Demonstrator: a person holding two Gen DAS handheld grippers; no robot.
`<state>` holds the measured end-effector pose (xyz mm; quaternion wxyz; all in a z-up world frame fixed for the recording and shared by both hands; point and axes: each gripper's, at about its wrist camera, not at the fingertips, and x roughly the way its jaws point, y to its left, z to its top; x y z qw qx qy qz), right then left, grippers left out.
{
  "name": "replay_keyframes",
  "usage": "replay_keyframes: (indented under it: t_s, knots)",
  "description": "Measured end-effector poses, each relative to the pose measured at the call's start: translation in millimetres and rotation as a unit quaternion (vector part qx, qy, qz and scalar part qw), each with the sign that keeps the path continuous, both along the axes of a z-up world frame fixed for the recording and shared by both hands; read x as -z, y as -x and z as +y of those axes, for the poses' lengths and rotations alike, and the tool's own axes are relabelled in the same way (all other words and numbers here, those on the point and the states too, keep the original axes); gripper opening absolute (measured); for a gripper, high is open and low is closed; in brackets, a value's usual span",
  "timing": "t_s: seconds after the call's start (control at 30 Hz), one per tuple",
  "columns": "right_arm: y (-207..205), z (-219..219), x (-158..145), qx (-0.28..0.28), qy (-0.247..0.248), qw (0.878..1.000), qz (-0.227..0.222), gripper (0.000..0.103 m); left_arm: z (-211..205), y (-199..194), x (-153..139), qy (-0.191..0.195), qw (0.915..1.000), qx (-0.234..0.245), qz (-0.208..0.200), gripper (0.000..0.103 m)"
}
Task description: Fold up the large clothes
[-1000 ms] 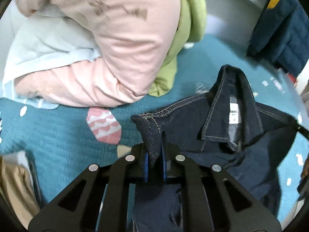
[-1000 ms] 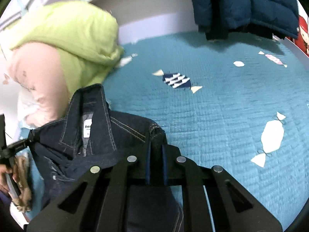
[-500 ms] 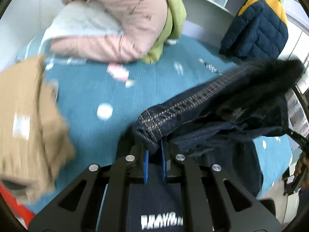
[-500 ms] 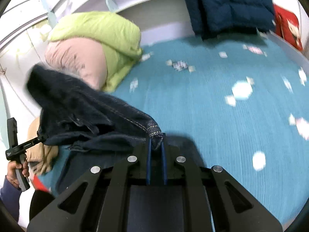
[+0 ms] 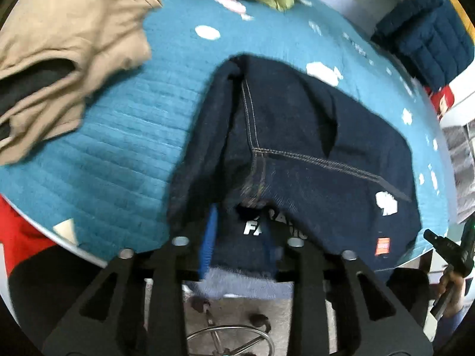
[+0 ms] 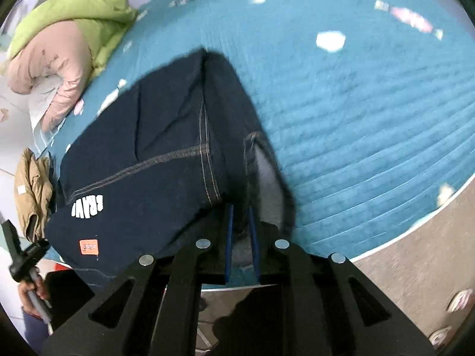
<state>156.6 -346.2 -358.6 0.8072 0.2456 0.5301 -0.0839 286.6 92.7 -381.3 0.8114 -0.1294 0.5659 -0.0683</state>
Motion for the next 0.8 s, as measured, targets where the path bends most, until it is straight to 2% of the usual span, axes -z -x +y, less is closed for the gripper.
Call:
replay_keyframes:
  t_s: [0.03, 0.13, 0.2, 0.27, 0.33, 0.4, 0.43, 0.47, 0.5, 0.53, 0.57, 0.63, 0.7, 0.77, 0.8]
  knots:
    - [0.0, 1.7, -6.9, -0.002, -0.003, 1.0, -0.008, 0.012, 4.4, 5.6, -12.1, -0.012, 0.9997, -0.007, -0.019, 0.049]
    - [-12.6, 11.3, -21.5, -0.013, -0.007, 0.999, -0.029, 0.012, 6.0, 15.1, -45.1, -0.034, 0.9969, -0.02, -0.069, 0.049]
    - [-29.0, 18.6, -18.1, -0.014, -0.025, 0.999, -0.03, 0.012, 1.3, 4.8, -56.4, -0.028, 0.996, -0.015, -0.084, 0.05]
    - [-44.4, 29.0, -7.9, -0.022, -0.05, 0.998, -0.026, 0.012, -18.5, -5.9, -59.3, -0.012, 0.9963, 0.015, -0.084, 0.071]
    - [-60.4, 39.9, 4.3, -0.022, -0.064, 0.998, -0.01, 0.012, -42.0, -16.0, -52.9, -0.008, 0.9958, 0.042, -0.082, 0.074]
    - [-73.7, 50.9, 27.0, -0.027, -0.04, 0.998, 0.036, 0.012, -63.5, -25.8, -35.3, -0.018, 0.9958, 0.066, -0.061, 0.074]
    - [-76.9, 53.6, 40.3, -0.021, -0.028, 0.997, 0.064, 0.012, -72.3, -28.8, -19.9, -0.035, 0.9957, 0.076, -0.039, 0.074]
    - [-76.4, 52.4, 55.4, -0.014, -0.018, 0.995, 0.092, 0.006, -77.7, -30.1, -0.9, -0.058, 0.9945, 0.086, -0.011, 0.074]
    - [-73.0, 48.7, 67.8, -0.011, -0.018, 0.994, 0.104, 0.002, -77.7, -28.2, 14.9, -0.069, 0.9931, 0.094, 0.011, 0.073]
    - [-70.2, 45.7, 70.5, -0.006, -0.021, 0.995, 0.098, 0.0, -75.2, -26.4, 33.7, -0.06, 0.9923, 0.101, 0.039, 0.073]
    - [-66.6, 41.4, 71.6, 0.002, -0.035, 0.995, 0.092, 0.0, -69.4, -21.2, 43.1, -0.038, 0.9935, 0.101, 0.037, 0.073]
    - [-63.0, 39.7, 69.4, 0.002, -0.032, 0.995, 0.093, 0.0, -64.6, -12.1, 41.2, -0.029, 0.9934, 0.111, 0.008, 0.073]
    - [-62.4, 40.7, 69.5, -0.005, -0.03, 0.995, 0.091, 0.0, -63.2, -10.8, 40.5, -0.026, 0.9923, 0.121, 0.005, 0.073]
    - [-66.9, 43.6, 61.9, -0.007, -0.018, 0.995, 0.098, 0.0, -55.8, -12.5, 35.6, -0.007, 0.9936, 0.112, 0.009, 0.073]
    - [-70.3, 48.7, 52.2, -0.01, 0.001, 0.996, 0.093, 0.007, -49.1, -14.1, 27.7, 0.006, 0.9952, 0.098, 0.004, 0.073]
